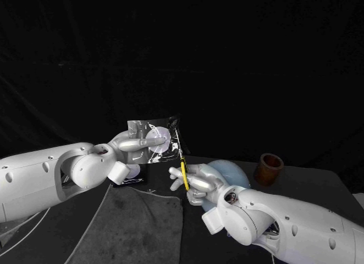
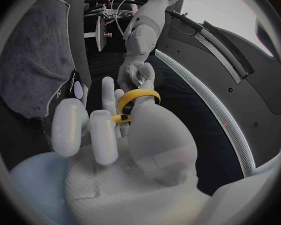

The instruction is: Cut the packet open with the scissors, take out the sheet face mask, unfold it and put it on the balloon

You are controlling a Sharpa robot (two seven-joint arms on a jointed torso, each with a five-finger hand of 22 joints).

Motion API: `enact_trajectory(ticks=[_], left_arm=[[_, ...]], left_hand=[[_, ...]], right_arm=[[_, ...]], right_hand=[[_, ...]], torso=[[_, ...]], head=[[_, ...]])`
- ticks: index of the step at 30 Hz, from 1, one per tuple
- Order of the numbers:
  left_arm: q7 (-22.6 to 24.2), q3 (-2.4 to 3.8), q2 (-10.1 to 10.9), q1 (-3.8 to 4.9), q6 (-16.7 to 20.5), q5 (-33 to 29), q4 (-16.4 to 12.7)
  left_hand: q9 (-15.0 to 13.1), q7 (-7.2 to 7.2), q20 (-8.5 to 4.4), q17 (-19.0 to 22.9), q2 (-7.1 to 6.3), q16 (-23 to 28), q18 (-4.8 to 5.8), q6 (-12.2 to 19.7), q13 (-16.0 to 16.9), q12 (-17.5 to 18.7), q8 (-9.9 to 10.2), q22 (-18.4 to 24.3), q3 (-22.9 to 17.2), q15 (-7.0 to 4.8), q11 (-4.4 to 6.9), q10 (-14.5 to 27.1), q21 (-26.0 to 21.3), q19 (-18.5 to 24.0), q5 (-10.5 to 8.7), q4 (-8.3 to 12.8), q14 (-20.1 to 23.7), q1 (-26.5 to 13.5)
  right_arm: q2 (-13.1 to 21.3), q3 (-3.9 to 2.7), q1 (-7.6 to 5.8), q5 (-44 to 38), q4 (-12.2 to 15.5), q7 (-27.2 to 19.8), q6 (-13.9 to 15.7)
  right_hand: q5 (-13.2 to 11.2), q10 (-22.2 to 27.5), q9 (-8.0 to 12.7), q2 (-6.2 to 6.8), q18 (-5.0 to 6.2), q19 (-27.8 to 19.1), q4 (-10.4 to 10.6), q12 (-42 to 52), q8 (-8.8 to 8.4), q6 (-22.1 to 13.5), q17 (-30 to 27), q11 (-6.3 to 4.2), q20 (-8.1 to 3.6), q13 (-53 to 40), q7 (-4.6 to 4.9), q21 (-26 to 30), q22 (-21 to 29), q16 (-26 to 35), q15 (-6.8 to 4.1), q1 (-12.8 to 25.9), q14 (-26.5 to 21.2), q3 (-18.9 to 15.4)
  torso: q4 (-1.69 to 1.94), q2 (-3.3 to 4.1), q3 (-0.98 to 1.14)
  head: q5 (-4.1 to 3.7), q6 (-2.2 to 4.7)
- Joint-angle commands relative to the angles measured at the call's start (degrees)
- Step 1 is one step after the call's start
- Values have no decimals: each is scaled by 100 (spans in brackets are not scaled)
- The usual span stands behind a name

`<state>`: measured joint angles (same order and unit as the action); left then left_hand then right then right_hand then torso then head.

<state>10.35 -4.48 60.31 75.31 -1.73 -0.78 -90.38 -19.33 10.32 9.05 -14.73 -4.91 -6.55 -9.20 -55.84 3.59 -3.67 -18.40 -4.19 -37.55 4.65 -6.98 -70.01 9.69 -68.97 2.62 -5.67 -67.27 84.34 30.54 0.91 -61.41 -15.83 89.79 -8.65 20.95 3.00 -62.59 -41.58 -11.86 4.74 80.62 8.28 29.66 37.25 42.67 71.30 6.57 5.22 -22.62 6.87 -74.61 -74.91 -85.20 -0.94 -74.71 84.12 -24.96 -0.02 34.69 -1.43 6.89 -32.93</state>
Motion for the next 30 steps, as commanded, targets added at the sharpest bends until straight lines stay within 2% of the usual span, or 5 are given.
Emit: enact_trajectory(ticks=[1, 3, 5, 8, 30], left_arm=[[7, -2, -8, -4, -101, 45, -19], [8, -2, -8, -4, -99, 45, -19], [9, -2, -7, -4, -96, 45, -18], [9, -2, -7, -4, -91, 47, -15], [36, -7, -22, -5, -65, 303, 51]], left_hand=[[-88, 18, -12, -4, 32, 20, -116, -2, -2, 13, -30, 4, 11, -28, -1, -46, 35, -27, 20, 30, -2, -25], [-88, 18, -12, -4, 32, 20, -116, -2, -2, 13, -30, 4, 11, -28, -1, -46, 35, -27, 20, 30, -2, -25], [-88, 18, -12, -4, 32, 20, -116, -2, -2, 13, -30, 4, 11, -28, -1, -46, 35, -27, 20, 30, -2, -25], [-88, 18, -12, -4, 32, 20, -116, -2, -2, 13, -30, 4, 11, -28, -1, -46, 35, -27, 20, 30, -2, -25], [-95, 17, -13, -9, 32, 21, -117, -1, -2, 13, -34, 3, 6, -29, 0, -48, 39, -28, 19, 44, -5, -40]], right_arm=[[1, -15, -8, -97, 14, -69, -51], [2, -15, -8, -106, 20, -86, -102], [0, -15, -8, -114, 32, -113, -167], [-5, -15, -9, -121, 56, -143, -239], [66, -79, -88, -85, 227, -123, -245]], right_hand=[[-20, 31, 26, 23, -64, -100, -30, -264, -182, -286, -137, -260, 28, 23, 126, 164, -699, 35, 65, 99, 115, -136], [-21, 493, 117, 91, -42, -202, -37, -608, -472, -678, -270, -79, 142, 156, 336, 304, -635, 76, 229, 153, 50, -147], [-17, 596, 151, 107, -33, -246, -38, -695, -567, -792, -329, -10, 185, 201, 386, 364, -607, 92, 276, 170, 21, -145], [-20, 1339, 408, 263, 129, -872, -7, -1238, -1152, -1554, -1067, 338, 448, 565, 763, 1228, -191, 321, 598, 300, -351, -137], [-21, 1314, 485, 345, 200, -941, 79, -1289, -1129, -1402, -1052, 376, 611, 859, 785, 1278, -117, 259, 649, 351, -413, -74]], torso=[[-1, -1, 1], [-1, -2, 2], [0, -2, 1], [1, 2, 2], [3, 3, 2]], head=[[-1, 7], [-2, 10], [-5, 11], [-12, 11], [-37, 15]])
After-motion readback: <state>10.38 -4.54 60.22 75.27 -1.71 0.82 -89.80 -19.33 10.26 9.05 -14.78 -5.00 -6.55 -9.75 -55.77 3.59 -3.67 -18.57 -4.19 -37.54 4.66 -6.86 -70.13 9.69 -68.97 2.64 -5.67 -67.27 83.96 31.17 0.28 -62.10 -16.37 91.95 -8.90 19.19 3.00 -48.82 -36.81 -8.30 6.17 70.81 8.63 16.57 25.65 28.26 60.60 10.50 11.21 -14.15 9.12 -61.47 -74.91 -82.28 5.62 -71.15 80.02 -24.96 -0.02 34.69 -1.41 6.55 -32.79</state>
